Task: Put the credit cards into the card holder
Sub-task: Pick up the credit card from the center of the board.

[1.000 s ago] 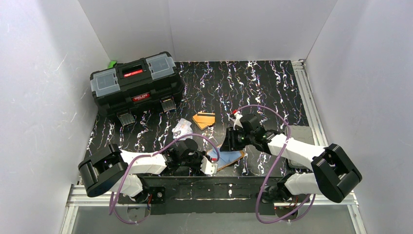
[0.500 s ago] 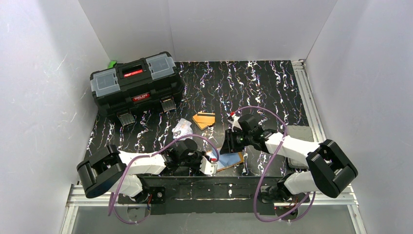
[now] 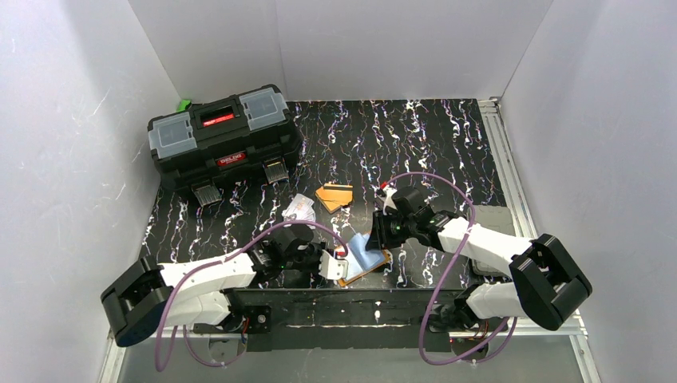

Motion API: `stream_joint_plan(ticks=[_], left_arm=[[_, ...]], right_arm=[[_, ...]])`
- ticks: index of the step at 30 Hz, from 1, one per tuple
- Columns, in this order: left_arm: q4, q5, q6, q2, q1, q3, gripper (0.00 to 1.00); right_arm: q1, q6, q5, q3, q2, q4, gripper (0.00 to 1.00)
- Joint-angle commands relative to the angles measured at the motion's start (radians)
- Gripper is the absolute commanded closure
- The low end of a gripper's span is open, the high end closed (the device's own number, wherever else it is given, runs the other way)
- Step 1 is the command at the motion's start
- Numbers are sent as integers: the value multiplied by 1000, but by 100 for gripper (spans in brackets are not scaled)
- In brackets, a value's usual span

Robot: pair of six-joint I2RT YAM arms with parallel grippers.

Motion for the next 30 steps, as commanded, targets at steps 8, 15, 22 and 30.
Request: stream_joint_plan(ticks=[8,15,22,30], left_arm=[[-79,35,-44,-18,6,63,100],[-66,28,-67,13,21,103,100],[-128,37,-227,12,182,210,100],[-200,145,-287,9,390,294,100]], right_arm=[[21,-58,133,58,-67,-82,61],[24,-69,173,94,-95,-113,56],[-25,-91,168,211,6,-66,51],[-135,-99,41,511,351,19,36]])
